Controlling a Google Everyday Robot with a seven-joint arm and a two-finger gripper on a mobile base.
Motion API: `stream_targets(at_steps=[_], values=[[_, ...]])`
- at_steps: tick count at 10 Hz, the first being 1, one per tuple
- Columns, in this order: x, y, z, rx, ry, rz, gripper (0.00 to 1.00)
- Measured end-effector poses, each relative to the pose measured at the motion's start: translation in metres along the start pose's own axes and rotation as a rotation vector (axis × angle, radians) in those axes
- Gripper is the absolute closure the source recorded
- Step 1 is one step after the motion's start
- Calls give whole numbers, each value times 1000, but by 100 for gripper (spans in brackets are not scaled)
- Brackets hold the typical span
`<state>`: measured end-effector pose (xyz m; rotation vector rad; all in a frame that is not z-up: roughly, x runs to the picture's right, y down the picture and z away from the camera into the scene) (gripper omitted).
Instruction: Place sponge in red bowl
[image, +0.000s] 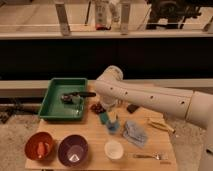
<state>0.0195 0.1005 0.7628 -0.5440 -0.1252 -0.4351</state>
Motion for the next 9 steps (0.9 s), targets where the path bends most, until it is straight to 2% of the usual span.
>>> stream_targets(at_steps=[2, 9], values=[[-5, -6, 4, 0, 1, -10, 20], [2, -17, 21, 0, 2, -35, 20]])
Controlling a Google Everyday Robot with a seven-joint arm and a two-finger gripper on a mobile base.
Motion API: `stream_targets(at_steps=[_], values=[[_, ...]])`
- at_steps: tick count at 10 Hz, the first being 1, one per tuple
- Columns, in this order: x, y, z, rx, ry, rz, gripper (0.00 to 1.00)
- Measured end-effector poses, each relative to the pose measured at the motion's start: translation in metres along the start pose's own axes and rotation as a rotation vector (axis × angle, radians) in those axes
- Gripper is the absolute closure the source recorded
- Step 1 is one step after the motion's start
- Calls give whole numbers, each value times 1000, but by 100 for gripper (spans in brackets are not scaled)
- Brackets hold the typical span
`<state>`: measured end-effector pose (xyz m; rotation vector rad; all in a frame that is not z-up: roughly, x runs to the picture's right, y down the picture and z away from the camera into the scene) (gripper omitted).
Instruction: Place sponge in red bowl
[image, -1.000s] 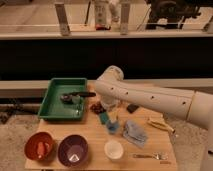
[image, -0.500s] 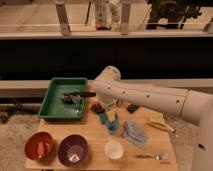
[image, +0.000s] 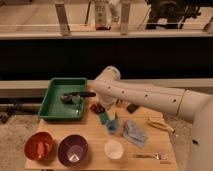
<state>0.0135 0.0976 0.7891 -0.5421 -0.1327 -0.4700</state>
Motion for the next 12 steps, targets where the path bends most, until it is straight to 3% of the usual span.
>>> stream_targets(at_steps=[12], values=[[4, -18, 24, -2, -25, 10, 20]])
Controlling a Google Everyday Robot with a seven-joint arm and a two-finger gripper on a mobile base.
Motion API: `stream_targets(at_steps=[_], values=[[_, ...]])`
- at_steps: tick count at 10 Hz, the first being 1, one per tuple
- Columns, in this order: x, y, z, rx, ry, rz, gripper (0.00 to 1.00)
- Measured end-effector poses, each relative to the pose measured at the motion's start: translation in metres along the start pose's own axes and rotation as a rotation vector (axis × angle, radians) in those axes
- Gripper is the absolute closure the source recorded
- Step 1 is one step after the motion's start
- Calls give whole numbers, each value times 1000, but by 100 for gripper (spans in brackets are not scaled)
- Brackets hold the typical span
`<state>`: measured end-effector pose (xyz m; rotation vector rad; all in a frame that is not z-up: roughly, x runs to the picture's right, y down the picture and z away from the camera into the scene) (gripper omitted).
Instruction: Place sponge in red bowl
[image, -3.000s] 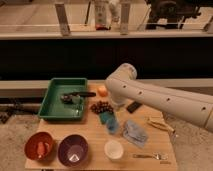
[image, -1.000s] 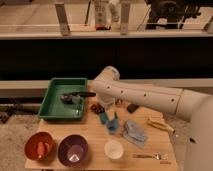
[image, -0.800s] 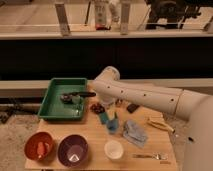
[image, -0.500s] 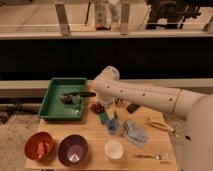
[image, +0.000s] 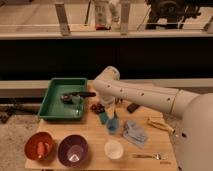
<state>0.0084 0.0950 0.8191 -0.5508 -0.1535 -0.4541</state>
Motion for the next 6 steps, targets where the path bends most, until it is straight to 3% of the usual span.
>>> stream_targets(at_steps=[6], values=[[2, -6, 12, -3, -18, 20, 20]])
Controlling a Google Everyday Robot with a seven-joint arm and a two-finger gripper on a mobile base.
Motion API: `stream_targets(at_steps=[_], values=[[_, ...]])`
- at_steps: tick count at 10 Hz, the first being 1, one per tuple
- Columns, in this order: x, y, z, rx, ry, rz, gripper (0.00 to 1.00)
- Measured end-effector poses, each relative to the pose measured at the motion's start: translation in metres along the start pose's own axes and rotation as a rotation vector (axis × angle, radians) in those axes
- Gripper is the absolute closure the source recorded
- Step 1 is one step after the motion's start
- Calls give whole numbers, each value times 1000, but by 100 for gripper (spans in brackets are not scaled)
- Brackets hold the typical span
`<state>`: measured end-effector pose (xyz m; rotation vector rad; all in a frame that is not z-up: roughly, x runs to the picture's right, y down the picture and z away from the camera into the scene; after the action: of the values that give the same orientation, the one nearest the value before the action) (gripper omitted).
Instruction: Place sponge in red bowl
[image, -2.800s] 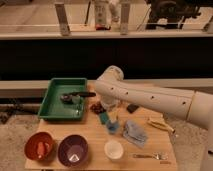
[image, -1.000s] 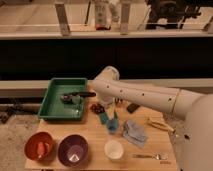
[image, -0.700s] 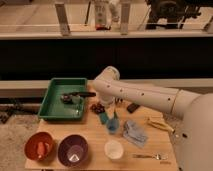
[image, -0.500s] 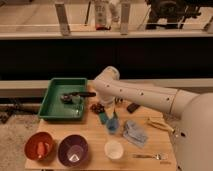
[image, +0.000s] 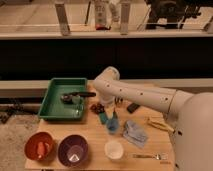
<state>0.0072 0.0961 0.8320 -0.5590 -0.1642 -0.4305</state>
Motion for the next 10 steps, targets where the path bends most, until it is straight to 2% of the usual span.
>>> stream_targets(at_steps=[10], values=[[0, -6, 20, 4, -50, 51, 20]])
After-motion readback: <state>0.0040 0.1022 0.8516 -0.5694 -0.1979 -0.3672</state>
